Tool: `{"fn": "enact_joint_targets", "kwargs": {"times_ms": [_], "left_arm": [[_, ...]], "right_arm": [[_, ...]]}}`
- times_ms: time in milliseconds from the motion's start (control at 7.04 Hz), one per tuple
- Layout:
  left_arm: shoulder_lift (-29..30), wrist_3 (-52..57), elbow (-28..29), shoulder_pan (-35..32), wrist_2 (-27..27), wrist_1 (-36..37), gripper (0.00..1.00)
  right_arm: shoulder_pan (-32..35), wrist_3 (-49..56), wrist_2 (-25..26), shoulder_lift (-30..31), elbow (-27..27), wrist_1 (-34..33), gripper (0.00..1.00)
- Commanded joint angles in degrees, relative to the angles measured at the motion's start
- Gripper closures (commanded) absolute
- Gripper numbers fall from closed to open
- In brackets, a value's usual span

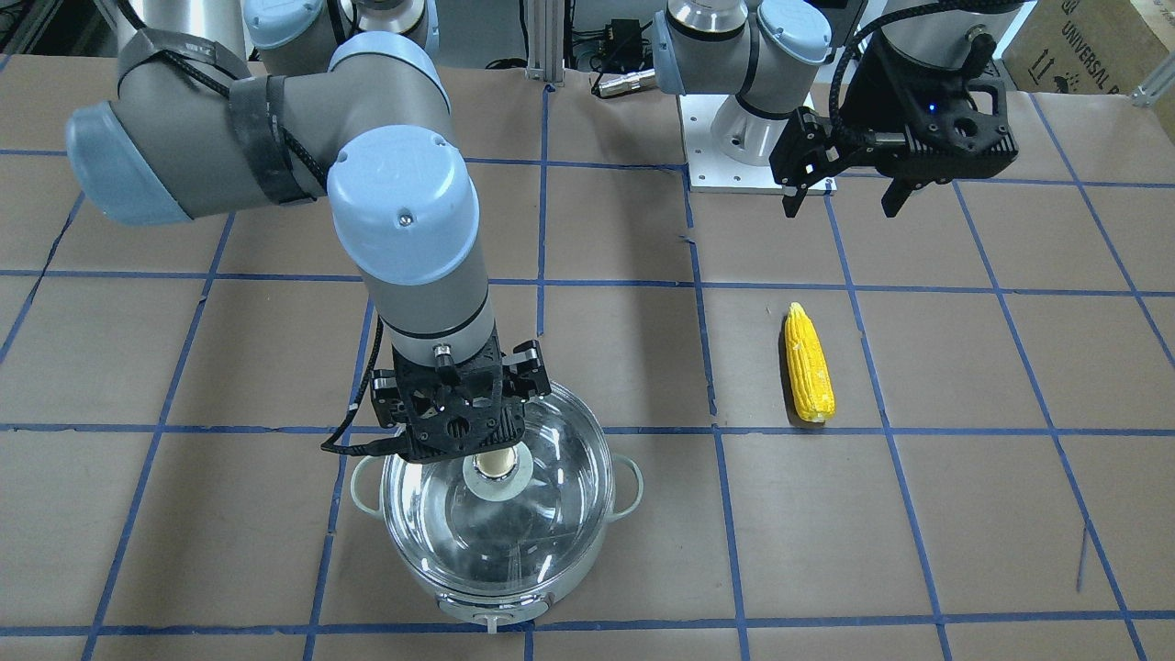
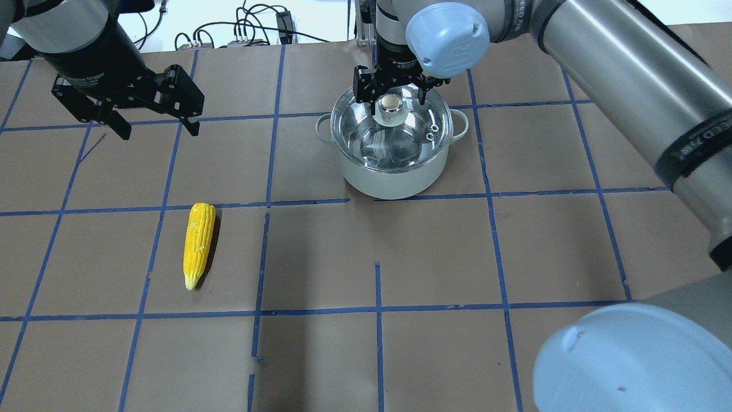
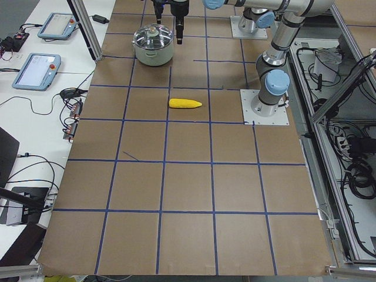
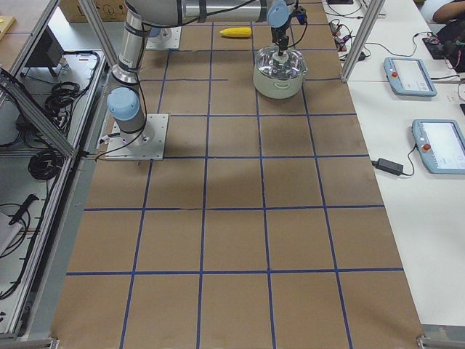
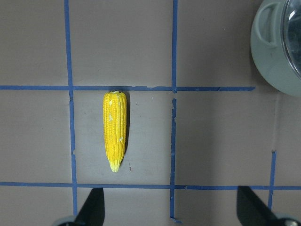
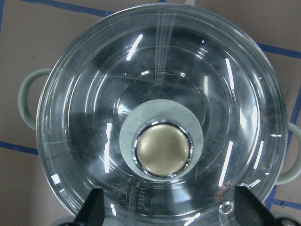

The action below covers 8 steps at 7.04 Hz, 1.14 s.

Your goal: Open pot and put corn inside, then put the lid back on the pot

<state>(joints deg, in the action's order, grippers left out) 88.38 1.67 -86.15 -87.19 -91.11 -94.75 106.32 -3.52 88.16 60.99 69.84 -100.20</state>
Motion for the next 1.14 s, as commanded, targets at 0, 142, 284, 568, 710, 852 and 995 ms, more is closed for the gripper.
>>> {"fn": "enact_joint_targets", "kwargs": {"times_ms": [0, 142, 284, 568, 710, 852, 995], "left_arm": [[0.30, 0.00, 0.19, 0.00, -0.03, 0.09, 0.00], [0.30, 0.00, 0.20, 0.00, 0.06, 0.09, 0.00], [0.30, -0.09, 0.20, 0.00, 0.06, 0.09, 0.00], [0.30, -0.09, 0.19, 0.00, 0.06, 0.09, 0.00], [0.30, -0.09, 0.11, -0.08, 0.06, 0.09, 0.00], [0.30, -0.09, 0.11, -0.08, 0.06, 0.09, 0.00], [0.30, -0.09, 0.19, -0.08, 0.06, 0.09, 0.00]], "right_arm": [[0.65, -0.08, -0.18, -1.04, -0.40, -0.08, 0.04], [0.65, -0.08, -0.09, -1.83, -0.49, -0.17, 0.04], [0.65, -0.08, 0.35, -1.92, -0.32, -0.08, 0.05], [0.65, -0.17, 0.70, -2.27, -0.40, -0.87, 0.05], [0.65, -0.26, 0.70, -2.45, -0.67, -0.96, 0.06], [0.65, -0.26, 0.79, -3.58, -2.15, -0.96, 0.06], [0.65, -0.35, 0.79, -4.55, -3.21, -0.88, 0.06]]}}
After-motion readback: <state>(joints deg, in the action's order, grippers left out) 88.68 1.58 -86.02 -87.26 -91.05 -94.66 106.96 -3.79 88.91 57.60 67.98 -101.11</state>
